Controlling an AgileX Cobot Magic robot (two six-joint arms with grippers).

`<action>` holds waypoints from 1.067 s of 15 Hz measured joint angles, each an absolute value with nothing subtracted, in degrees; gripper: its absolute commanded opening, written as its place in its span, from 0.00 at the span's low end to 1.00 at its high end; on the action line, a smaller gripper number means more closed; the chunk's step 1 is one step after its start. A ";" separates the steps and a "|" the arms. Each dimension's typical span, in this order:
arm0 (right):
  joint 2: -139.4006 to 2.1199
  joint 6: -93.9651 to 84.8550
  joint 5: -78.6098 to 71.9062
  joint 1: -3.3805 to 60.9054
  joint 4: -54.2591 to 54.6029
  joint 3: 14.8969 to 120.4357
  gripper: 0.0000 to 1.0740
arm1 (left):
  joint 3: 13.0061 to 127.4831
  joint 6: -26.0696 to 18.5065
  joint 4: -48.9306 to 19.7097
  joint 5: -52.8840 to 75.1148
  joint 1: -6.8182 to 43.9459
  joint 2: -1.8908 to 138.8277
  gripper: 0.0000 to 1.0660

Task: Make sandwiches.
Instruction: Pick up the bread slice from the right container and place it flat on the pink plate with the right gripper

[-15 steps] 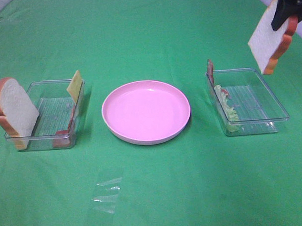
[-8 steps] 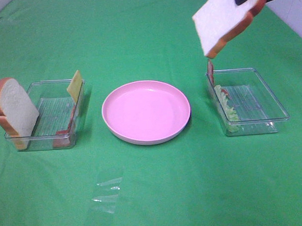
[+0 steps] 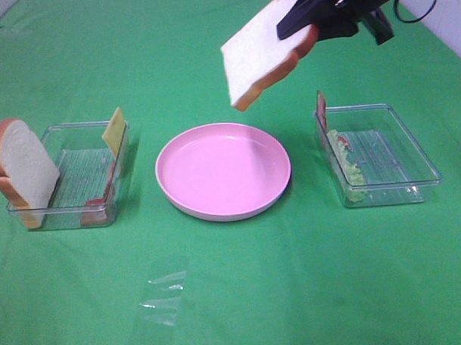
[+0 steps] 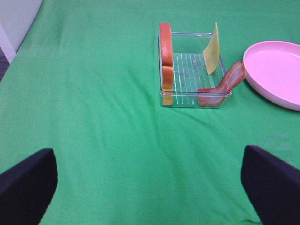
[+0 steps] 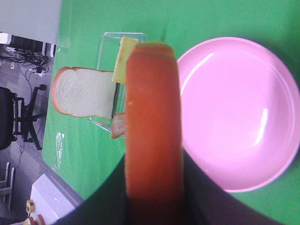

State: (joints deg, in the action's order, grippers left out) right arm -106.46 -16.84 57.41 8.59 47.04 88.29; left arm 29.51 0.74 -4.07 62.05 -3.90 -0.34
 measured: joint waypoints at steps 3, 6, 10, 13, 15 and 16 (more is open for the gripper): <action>-112.19 -16.84 52.48 13.24 50.13 88.29 0.00 | 29.51 0.74 -4.07 62.05 -3.90 -0.34 0.92; -116.25 -16.84 50.02 16.33 51.05 88.18 0.00 | 29.51 0.74 -4.07 62.05 -3.90 -0.34 0.92; -120.84 -16.84 46.41 18.56 52.88 88.18 0.00 | 29.51 0.74 -4.07 62.05 -3.90 -0.34 0.92; -123.07 -16.84 45.15 18.56 53.00 88.18 0.00 | 29.51 0.74 -4.07 62.05 -3.90 -0.34 0.92; -124.85 -16.84 45.09 18.56 53.00 88.18 0.00 | 29.51 0.74 -4.07 62.05 -3.90 -0.34 0.92; -125.42 -16.84 44.92 18.56 52.94 88.18 0.00 | 29.51 0.74 -4.07 62.05 -3.90 -0.34 0.92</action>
